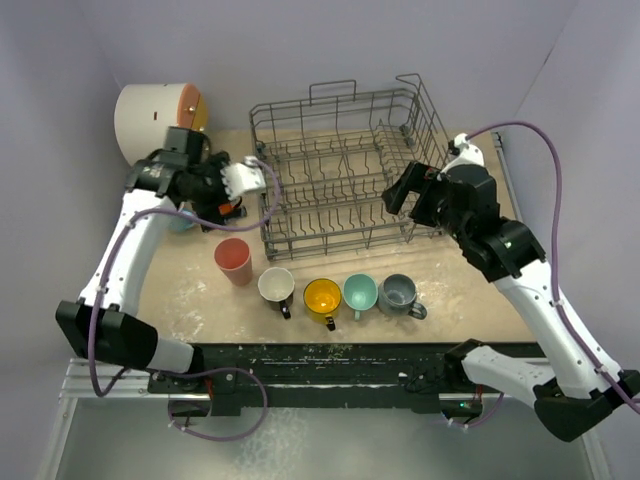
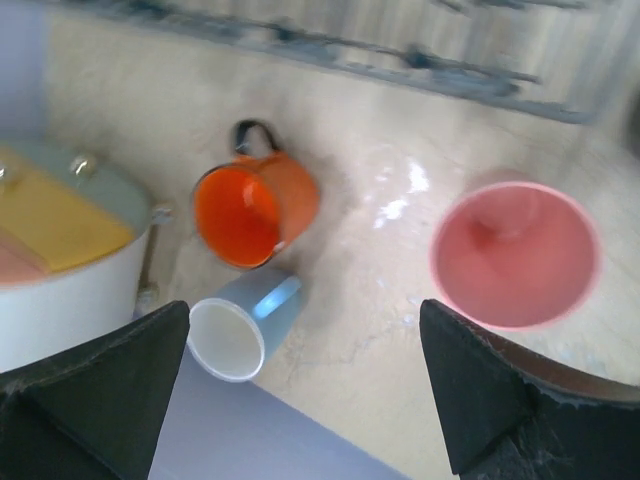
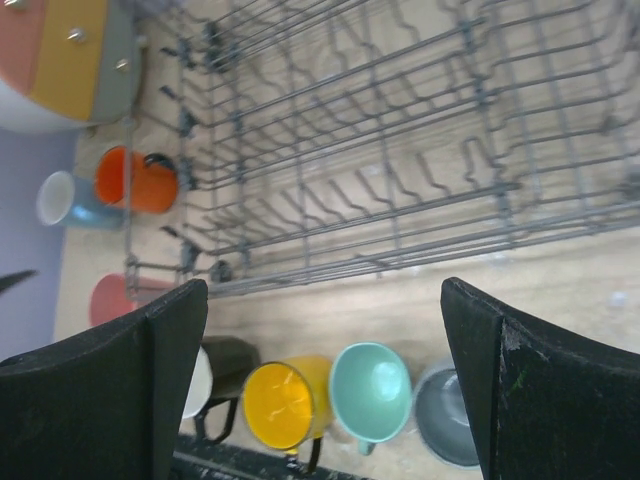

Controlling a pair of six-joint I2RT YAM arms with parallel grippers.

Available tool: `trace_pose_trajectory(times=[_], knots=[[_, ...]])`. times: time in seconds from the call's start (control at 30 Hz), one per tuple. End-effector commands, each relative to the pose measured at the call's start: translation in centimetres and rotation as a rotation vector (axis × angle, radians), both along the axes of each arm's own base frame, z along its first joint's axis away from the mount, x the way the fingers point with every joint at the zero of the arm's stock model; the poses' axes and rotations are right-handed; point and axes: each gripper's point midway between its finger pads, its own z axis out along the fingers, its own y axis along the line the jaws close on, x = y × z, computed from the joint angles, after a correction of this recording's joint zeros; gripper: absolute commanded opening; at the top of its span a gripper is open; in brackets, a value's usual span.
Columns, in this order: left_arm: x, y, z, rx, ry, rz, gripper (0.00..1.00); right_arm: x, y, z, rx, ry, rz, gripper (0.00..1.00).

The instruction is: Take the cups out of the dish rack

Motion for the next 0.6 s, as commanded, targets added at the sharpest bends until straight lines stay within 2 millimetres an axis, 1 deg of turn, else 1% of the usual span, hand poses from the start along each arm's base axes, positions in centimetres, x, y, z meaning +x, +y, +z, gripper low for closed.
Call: trace_pose_trajectory(times=[0.0,0.07,0.1,0.13,0.17,0.23,0.27,0.3,0.33,0.4,0.47,0.5,0.57], knots=[[4.2,1.8,5.7,-0.357,-0.248,0.265,0.99,0.1,-5.6,1.2,-0.158,-0.089,-0.209,1.0],[4.6,2.9,5.5,-0.497,-0.319,0.404,0.99,0.0,-7.7,0.5,-0.223,-0.116,-0.292,1.0],[4.7,3.4,4.8,-0.534,-0.362,0.461,0.99,-0.1,-8.7,0.1,-0.246,-0.128,-0.336,1.0],[4.3,3.5,3.8,-0.557,-0.386,0.49,0.99,-0.3,-9.6,-0.7,-0.269,-0.137,-0.373,1.0],[4.0,3.5,2.9,-0.581,-0.403,0.505,0.99,-0.5,-10.6,-0.9,-0.288,-0.154,-0.418,1.0],[2.9,3.4,-0.1,-0.627,-0.377,0.557,0.99,-0.8,-11.8,-1.3,-0.316,-0.185,-0.461,1.0],[2.2,3.2,-2.3,-0.632,-0.339,0.572,0.99,-1.0,-12.3,-1.1,-0.32,-0.208,-0.481,1.0],[1.9,3.1,-3.0,-0.644,-0.324,0.586,0.99,-1.2,-12.8,-2.1,-0.343,-0.206,-0.497,1.0],[1.4,3.1,-4.6,-0.649,-0.292,0.611,0.99,-1.3,-13.2,-2.3,-0.357,-0.219,-0.508,1.0],[0.6,3.0,-6.5,-0.66,-0.261,0.634,0.99,-1.4,-13.9,-3.1,-0.404,-0.23,-0.526,1.0],[-0.4,2.7,-7.8,-0.68,-0.26,0.628,0.99,-1.5,-14.4,-4.2,-0.449,-0.224,-0.539,1.0],[-0.6,2.6,-7.9,-0.7,-0.289,0.619,0.99,-1.5,-14.5,-4.8,-0.465,-0.215,-0.539,1.0],[-1.7,2.4,-8.5,-0.73,-0.319,0.605,0.99,-1.5,-14.7,-6.2,-0.499,-0.194,-0.537,1.0]])
